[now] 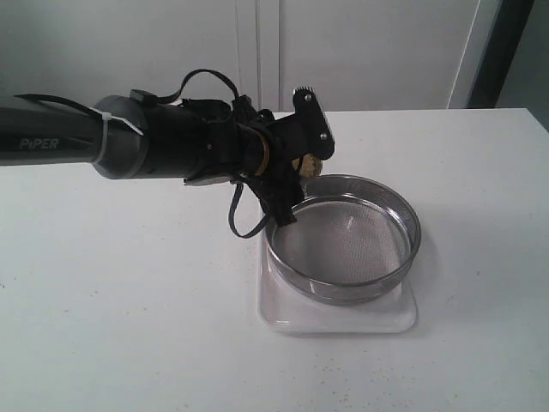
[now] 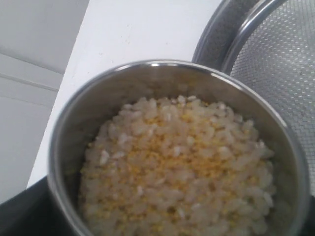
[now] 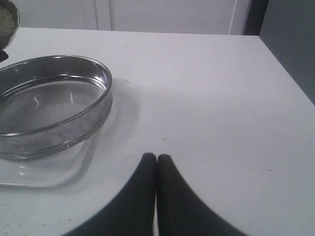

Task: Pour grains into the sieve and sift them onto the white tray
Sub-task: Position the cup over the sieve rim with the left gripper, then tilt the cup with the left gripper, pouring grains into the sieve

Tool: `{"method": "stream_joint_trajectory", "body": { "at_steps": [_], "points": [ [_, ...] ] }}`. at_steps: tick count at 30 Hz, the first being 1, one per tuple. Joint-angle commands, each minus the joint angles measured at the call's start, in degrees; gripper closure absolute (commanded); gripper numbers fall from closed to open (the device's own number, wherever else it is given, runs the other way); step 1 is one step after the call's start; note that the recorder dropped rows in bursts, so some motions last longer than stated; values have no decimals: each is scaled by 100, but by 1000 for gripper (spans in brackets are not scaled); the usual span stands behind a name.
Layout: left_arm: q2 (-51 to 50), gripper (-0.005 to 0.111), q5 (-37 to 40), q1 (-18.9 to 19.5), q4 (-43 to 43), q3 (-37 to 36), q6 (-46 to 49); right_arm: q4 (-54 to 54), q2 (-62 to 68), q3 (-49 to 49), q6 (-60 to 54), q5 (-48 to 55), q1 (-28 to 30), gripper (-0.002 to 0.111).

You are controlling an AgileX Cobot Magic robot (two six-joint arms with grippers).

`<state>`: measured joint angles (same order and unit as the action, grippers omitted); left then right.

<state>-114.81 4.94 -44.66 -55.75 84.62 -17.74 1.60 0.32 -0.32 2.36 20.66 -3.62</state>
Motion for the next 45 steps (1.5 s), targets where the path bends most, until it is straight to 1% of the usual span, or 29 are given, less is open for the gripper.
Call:
{"method": "stream_joint_trajectory", "body": {
  "at_steps": [1,7,15,24,27,34,45],
  "points": [
    [7,107,12,-71,-263,203,257,11,-32,32,-12,-65,33,108],
    [7,107,143,-74,-422,216,656,11,-32,32,-12,-65,33,108],
    [-30,107,106,-74,-595,216,1002,11,-32,32,-12,-65,33,108],
    [-195,107,84,-141,-655,351,1053,11,-32,32,-12,-65,33,108],
    [-255,107,131,-140,-800,348,1067,11,-32,32,-12,-65,33,108],
    [-277,107,231,-140,-840,348,1375,11,-32,32,-12,-65,33,108],
    [-277,107,241,-140,-904,348,1375,11,-32,32,-12,-65,33,108]
  ]
}}
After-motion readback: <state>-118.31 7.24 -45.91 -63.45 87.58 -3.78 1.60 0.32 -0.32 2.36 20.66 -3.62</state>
